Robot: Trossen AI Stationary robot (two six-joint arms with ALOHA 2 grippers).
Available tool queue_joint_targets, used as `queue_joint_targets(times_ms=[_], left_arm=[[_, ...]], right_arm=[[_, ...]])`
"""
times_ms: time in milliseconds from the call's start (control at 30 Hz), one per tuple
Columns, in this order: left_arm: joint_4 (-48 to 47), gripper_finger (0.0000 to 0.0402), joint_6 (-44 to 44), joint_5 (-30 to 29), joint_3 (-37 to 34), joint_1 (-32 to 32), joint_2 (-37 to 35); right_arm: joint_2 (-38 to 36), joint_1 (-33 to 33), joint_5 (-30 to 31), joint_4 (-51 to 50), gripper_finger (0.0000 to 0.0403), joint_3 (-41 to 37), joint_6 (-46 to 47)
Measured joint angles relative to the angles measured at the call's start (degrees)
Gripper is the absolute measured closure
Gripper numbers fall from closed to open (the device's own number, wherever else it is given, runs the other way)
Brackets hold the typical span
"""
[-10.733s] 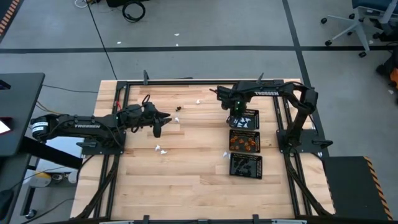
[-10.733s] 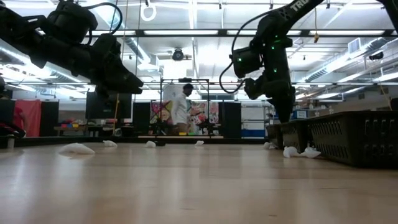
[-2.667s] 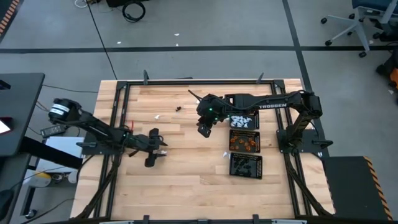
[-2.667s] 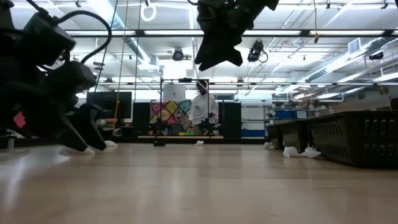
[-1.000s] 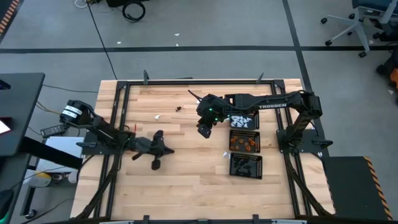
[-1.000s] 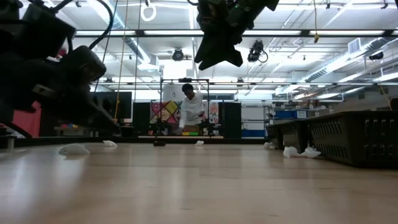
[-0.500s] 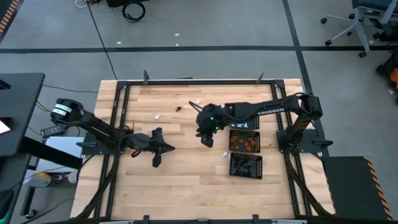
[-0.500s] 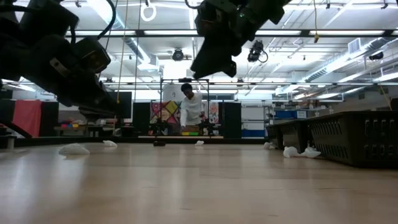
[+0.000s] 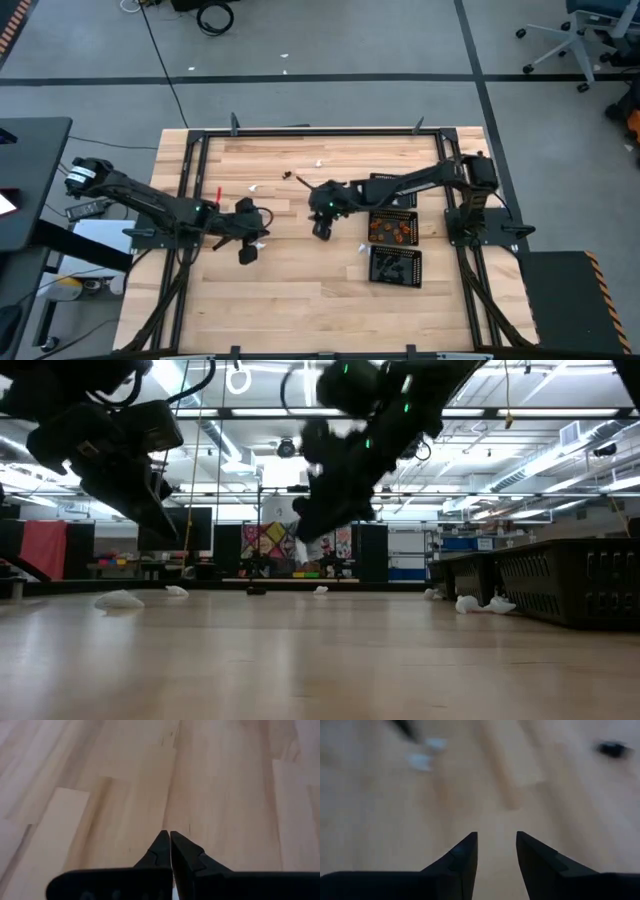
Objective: Sort Halloween decoration
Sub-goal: Put the white ghost toy into the top black bin
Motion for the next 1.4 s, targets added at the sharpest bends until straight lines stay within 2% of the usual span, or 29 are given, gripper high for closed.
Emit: queue_joint_targets(times_ms=[100,300,467,567,867,1033,1233,1400], left_arm=[[-1.51,0.0401,-0.06,-0.05,1.70,0.04,0.00],[-1.45,0.0401,0.03,-0.03,3.19,0.37,0.02],[-1.00,0.0401,0.22,-0.64,3.25,1.52,-0.11],[0.19,0.0401,0.42,-2.17,3.25,3.09,-0.11],[1.04,0.0402,1.92,-2.95,3.25,8.07,-0.11],[1.02,0.0402,1.88,-2.91,3.23,8.67,-0.11],[1.29,0.0402,1.88,-2.91,3.23,8.67,-0.11],[1.63,0.0402,1.86,-2.91,3.23,8.67,-0.11]], right_arm=[[1.92,-3.81,2.80,0.09,0.0255,-0.02,-0.24],[3.14,-11.47,-0.60,3.04,0.0212,0.13,-10.30],[3.87,-17.63,-4.30,-8.92,0.0173,5.24,-14.50],[5.59,-20.30,-5.79,-14.61,0.0173,8.73,-19.48],[12.68,-26.00,-12.03,-11.62,0.0189,16.82,-23.52],[14.22,-28.83,-15.68,-6.16,0.0182,17.19,-23.66],[15.04,-29.37,-16.51,-8.48,0.0182,17.16,-29.44],[16.30,-28.61,-16.73,-9.17,0.0182,17.06,-29.05]])
